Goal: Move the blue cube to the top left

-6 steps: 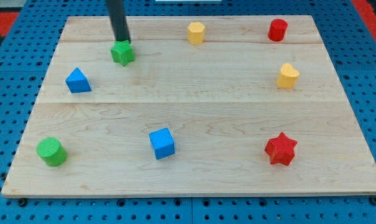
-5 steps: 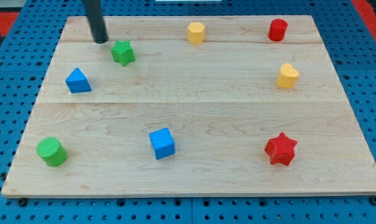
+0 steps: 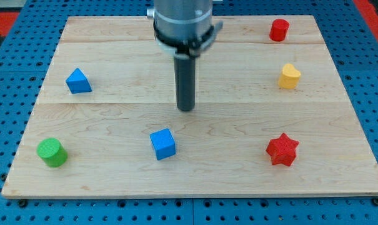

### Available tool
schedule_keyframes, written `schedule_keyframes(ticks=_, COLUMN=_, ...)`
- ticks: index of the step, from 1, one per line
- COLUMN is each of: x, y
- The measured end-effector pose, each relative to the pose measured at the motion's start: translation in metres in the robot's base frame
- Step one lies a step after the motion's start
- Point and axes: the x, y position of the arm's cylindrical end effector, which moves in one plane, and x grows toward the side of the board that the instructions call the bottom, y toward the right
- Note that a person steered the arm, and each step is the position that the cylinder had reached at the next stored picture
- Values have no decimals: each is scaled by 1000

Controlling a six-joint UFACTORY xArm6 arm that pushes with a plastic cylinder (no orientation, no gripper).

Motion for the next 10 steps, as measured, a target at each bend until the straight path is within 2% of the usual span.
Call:
schedule_keyframes(ticks=1, x=24, y=-1)
schedule_keyframes(ticks=2, x=105, y=-6)
schedule_keyframes(ticks=3, x=83, y=-48)
schedule_keyframes(ticks=5, x=-53, y=-123)
schedule_keyframes(ticks=7, x=-92, y=-86)
schedule_keyframes(ticks=8, x=-110, y=-155)
schedule_keyframes(ticks=9, x=-124, y=-163)
schedule_keyframes(ticks=10, x=-138, y=-213)
